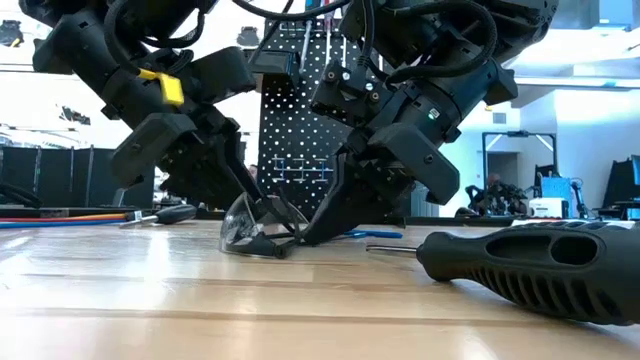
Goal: Hang tools onto peg board
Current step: Hang the black safety glasses into the black bin on the black pegboard
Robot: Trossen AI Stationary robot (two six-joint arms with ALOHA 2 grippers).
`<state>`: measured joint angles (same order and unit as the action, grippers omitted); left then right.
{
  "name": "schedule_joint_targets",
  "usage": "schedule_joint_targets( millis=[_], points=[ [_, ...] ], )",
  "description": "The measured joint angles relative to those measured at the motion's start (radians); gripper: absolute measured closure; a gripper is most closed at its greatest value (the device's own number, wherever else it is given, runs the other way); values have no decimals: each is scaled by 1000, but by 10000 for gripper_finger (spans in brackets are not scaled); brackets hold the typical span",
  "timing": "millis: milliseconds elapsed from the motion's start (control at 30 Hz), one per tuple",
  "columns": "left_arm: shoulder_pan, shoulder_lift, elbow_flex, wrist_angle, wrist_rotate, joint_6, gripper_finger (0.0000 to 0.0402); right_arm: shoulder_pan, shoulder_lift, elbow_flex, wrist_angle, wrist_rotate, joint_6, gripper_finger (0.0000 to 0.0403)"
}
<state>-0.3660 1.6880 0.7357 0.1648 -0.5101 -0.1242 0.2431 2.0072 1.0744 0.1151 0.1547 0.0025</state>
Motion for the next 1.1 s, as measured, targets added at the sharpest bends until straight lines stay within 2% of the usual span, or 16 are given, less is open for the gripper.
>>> schedule_joint_targets(
  millis=[133,267,400,500,633,733,867,933,1033,1100],
  points=[
    [-16,-43,1,-70,-55,-27,234,9,-37,-1,-86,0,0,387],
    [-50,-104,1,-218,-141,-109,234,12,-96,0,-188,1,36,387],
    [-108,-164,0,-324,-238,-211,234,11,-133,0,-178,6,56,368],
    [-156,-174,1,-308,-272,-229,234,10,-119,0,-85,6,10,331],
    [-216,-157,1,-258,-306,-252,234,-13,-73,0,1,5,-83,262],
    [-257,-144,0,-254,-344,-295,234,-56,-71,0,-76,5,-161,216],
    [-291,-131,0,-266,-364,-327,234,-133,-80,-1,-142,4,-195,174],
    [-299,-132,0,-262,-369,-334,234,-175,-82,0,-153,-42,-212,160],
    [-301,-132,0,-263,-370,-339,234,-229,-73,0,-140,-182,-236,149],
    [-301,-132,0,-261,-370,-338,234,-247,-71,-1,-132,-226,-264,148]
  ],
)
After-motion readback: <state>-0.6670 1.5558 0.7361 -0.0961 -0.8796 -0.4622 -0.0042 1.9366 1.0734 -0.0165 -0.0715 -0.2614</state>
